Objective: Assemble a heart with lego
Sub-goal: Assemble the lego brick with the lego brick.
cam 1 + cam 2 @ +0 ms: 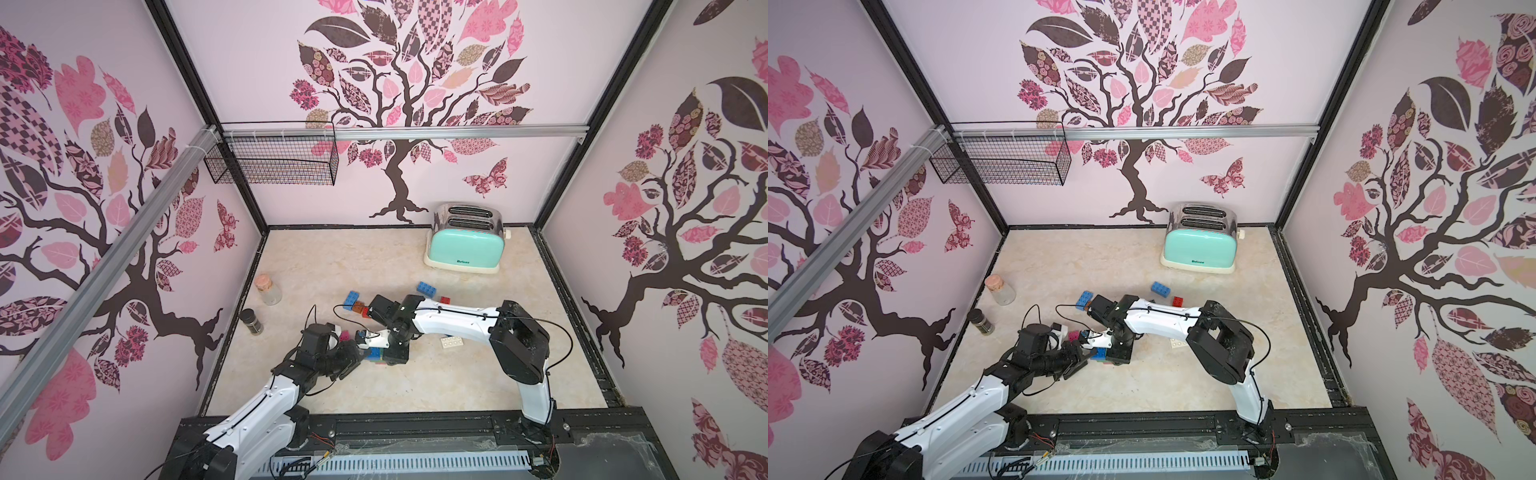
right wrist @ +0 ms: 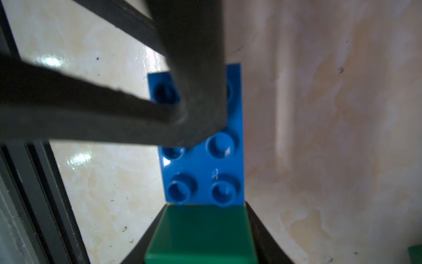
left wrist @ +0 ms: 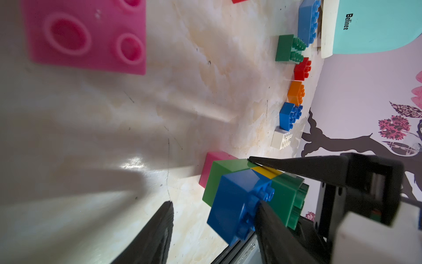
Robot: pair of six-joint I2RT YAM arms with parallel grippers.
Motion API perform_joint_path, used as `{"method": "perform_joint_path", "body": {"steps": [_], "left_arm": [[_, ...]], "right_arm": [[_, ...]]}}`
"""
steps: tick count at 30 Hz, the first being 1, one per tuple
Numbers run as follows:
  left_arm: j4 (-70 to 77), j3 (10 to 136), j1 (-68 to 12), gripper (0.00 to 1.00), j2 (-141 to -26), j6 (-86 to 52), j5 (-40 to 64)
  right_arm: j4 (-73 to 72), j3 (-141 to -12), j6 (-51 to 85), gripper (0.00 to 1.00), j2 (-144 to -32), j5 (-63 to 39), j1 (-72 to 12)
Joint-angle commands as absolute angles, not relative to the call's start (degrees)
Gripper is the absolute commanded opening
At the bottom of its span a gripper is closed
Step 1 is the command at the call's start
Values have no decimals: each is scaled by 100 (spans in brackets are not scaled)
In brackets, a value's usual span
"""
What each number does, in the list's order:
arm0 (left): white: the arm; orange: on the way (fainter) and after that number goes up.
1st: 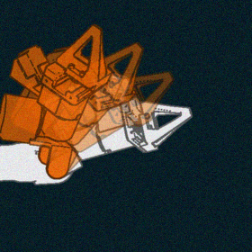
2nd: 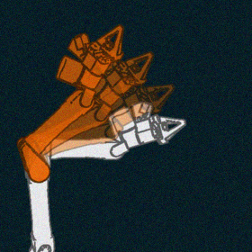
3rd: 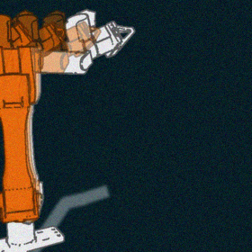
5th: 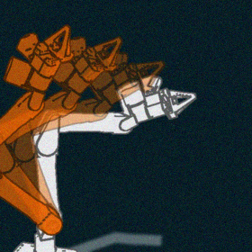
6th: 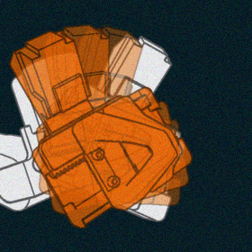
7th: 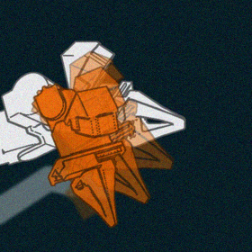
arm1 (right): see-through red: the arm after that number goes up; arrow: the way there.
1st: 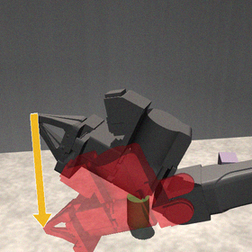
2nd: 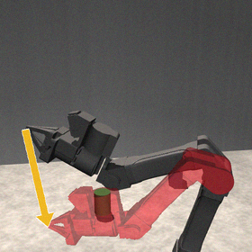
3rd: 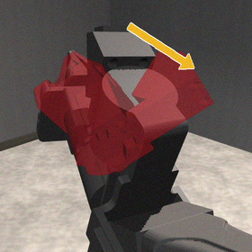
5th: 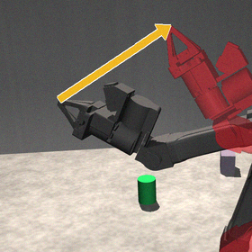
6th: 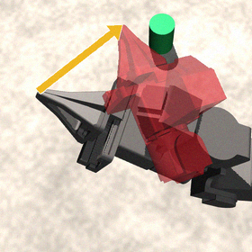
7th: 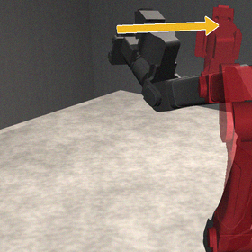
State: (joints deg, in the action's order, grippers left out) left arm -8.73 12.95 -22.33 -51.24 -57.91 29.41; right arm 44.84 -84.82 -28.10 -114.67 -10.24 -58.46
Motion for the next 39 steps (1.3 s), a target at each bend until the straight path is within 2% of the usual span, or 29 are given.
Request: {"method": "perform_joint_path", "body": {"steps": [1, 8, 17, 22, 28, 39], "left_arm": [[-1049, 1431, -2259, 60, -5068, -5660, 2967], [-1206, 1532, -2259, 61, -4873, -5693, 2883], [-1648, 1806, -2187, 65, -4748, -5573, 2635], [-2074, 1986, -1766, 65, -4527, -5381, 2744], [-2435, 2309, -1508, 65, -4659, -5047, 2825], [-2257, 2551, -1457, 64, -5304, -4852, 2841]], "right_arm": [[4591, -8735, -2795, 53, -11228, -1129, -5889], [4551, -8882, -2803, 64, -11020, -1239, -5889], [4464, -8957, -2999, 67, -10603, -1279, -5826], [4280, -8740, -3074, 68, -10292, -1236, -5359], [3802, -8369, -3129, 81, -10214, -916, -4720], [3235, -8827, -2870, 86, -11220, -1426, -3701]]}}
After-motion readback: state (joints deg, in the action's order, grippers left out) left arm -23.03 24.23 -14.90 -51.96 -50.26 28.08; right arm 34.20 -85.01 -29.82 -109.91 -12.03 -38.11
